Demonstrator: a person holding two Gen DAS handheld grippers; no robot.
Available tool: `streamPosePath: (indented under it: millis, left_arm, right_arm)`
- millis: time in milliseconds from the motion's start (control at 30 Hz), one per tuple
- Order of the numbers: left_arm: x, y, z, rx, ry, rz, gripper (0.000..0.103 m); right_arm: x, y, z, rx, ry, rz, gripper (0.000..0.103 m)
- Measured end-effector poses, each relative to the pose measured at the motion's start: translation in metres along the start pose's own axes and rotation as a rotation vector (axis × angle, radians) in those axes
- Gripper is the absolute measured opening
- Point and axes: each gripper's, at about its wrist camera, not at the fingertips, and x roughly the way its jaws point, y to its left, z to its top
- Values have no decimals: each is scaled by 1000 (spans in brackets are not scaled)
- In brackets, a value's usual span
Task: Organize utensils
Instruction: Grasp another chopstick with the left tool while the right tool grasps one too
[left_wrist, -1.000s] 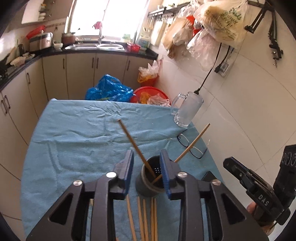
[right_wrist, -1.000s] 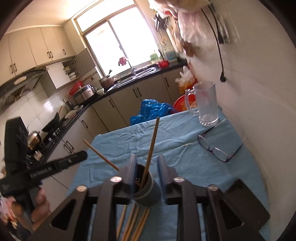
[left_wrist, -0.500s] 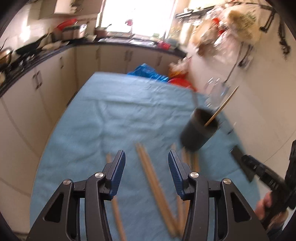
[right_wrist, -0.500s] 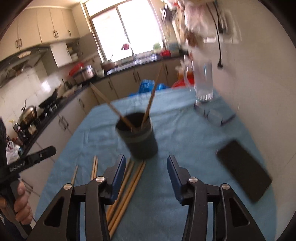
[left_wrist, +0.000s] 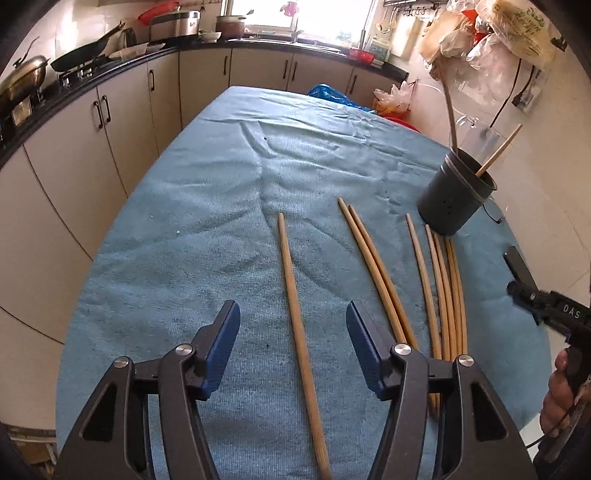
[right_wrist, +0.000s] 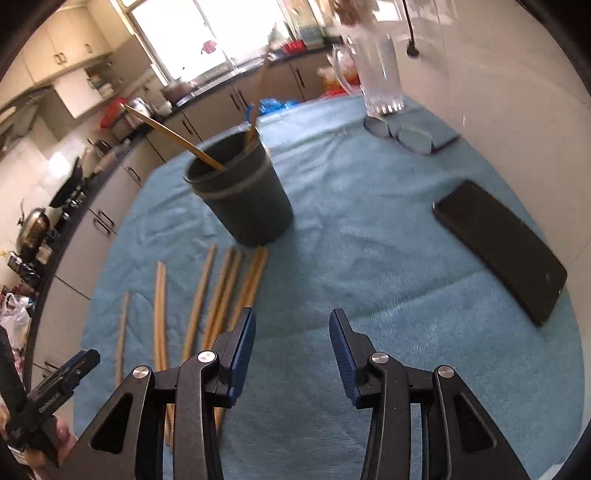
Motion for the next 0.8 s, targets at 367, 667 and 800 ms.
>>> streamPosePath:
  millis: [367,667,800]
  left_arm:
    - [14,3,3,3,26,10,59]
    - [15,15,5,-21,37,13,59]
    - [19,12,7,-20,51,1,59]
  right_arm:
    - [48,13,16,74,169,58,19]
    - [76,37,23,28,202,4,14]
    - [77,46,22,-40,200,-40,13]
